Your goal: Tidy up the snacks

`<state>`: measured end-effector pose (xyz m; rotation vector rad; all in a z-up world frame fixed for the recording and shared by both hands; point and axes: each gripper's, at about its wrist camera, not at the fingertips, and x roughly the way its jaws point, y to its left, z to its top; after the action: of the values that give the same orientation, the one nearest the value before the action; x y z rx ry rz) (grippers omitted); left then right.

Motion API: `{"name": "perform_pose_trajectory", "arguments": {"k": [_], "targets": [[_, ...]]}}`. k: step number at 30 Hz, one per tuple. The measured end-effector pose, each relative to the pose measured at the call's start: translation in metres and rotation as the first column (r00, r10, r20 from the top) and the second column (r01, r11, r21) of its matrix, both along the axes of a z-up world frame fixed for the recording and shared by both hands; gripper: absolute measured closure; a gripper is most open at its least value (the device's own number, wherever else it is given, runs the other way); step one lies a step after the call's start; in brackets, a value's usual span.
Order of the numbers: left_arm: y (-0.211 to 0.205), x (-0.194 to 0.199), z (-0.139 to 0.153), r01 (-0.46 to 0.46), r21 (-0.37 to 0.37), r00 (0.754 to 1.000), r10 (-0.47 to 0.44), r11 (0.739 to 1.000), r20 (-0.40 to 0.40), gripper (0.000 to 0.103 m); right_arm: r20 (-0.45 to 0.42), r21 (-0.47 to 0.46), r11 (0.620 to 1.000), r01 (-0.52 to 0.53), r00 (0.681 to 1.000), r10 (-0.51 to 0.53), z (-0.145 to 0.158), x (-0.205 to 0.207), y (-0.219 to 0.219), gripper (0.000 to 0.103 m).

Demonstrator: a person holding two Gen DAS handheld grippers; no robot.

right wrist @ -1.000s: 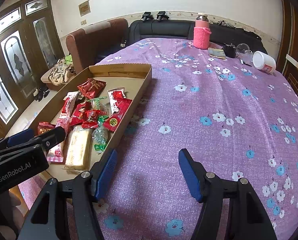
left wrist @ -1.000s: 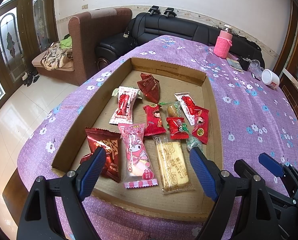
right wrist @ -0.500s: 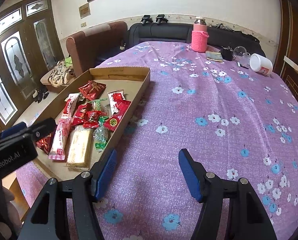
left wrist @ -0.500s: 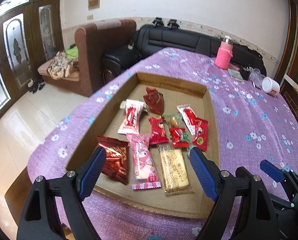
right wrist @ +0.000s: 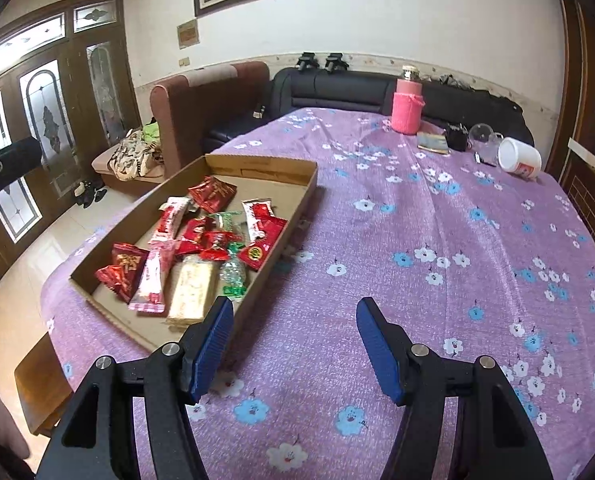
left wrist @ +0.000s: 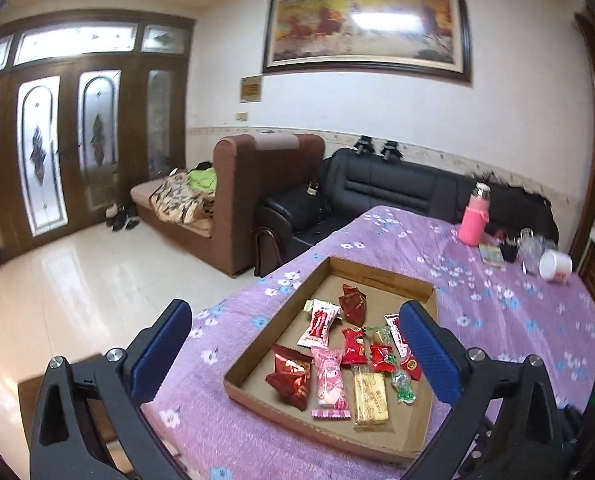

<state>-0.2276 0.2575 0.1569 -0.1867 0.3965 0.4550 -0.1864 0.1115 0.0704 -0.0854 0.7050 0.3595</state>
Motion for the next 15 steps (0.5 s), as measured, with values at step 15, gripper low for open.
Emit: {"name": "perform_pose_trajectory", "arguments": {"k": [15], "targets": [[-0.010,-0.008,-0.008,0.076,-0.019,0.996,-0.077,0.997,-0.041,0.000,0.039,-0.021,0.998,-0.055,0.998,0.055,0.001,-0.023,0.008,0.030]]}}
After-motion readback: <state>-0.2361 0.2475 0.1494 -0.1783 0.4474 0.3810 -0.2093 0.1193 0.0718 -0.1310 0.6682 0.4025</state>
